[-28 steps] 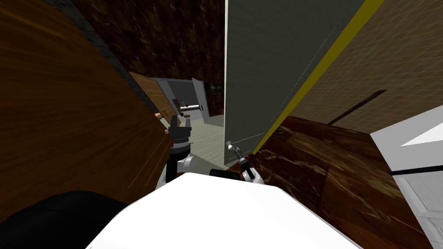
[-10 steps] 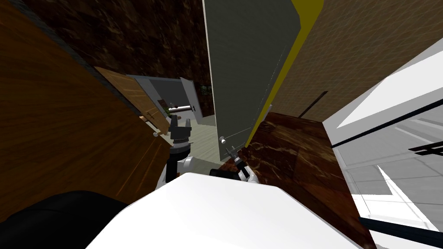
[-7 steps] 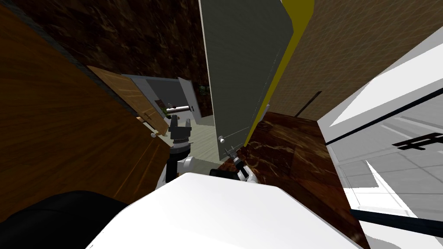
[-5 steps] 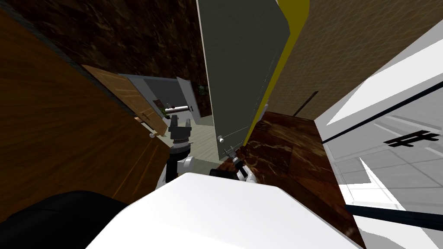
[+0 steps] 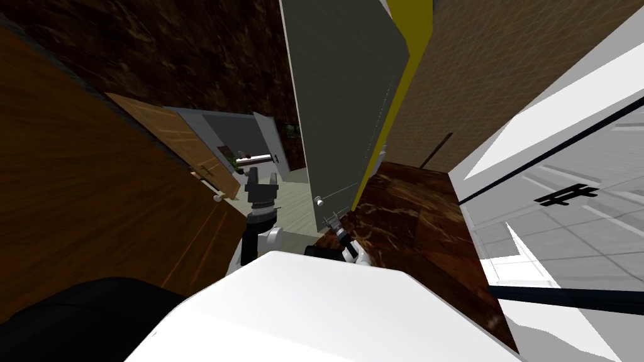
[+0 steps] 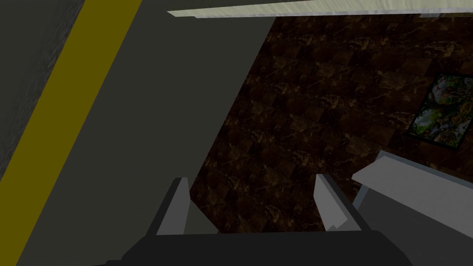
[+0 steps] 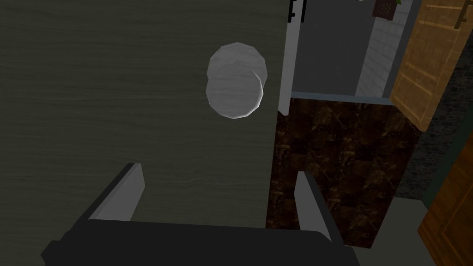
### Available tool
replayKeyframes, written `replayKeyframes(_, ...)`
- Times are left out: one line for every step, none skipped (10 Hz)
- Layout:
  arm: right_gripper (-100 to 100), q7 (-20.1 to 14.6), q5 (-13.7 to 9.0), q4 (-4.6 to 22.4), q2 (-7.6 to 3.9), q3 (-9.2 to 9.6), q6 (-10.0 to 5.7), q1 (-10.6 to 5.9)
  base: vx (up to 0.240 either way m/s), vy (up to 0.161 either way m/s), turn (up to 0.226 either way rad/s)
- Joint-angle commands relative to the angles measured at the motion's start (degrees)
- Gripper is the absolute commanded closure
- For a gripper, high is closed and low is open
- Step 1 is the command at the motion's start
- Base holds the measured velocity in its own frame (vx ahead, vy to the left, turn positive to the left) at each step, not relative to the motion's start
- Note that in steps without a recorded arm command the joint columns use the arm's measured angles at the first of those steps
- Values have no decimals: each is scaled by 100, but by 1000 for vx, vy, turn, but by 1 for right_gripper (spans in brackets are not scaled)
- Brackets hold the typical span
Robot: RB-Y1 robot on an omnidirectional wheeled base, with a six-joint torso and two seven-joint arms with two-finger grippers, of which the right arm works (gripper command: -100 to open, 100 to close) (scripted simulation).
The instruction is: Push the door open
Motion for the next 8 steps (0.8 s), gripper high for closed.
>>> replayKeyframes(-100, 6, -12, 6, -189, -10, -3, -5, 83, 57, 27)
replayKeyframes(-100, 6, -12, 6, -189, -10, -3, -5, 95, 67, 4)
replayKeyframes(-100, 6, -12, 6, -189, -10, -3, -5, 39, 34, -6)
replayKeyframes(-100, 14, -28, 13, -319, -22, -6, -11, 88, 71, 26)
replayKeyframes(-100, 17, -33, 16, -346, -26, -7, -13, 139, 103, 21)
replayKeyframes(-100, 23, -45, 22, -369, -36, -10, -17, 145, 109, 19)
replayKeyframes(-100, 27, -51, 25, -364, -40, -11, -20, 150, 91, 19)
replayKeyframes(-100, 33, -63, 31, -318, -49, -14, -24, 171, 132, 26)
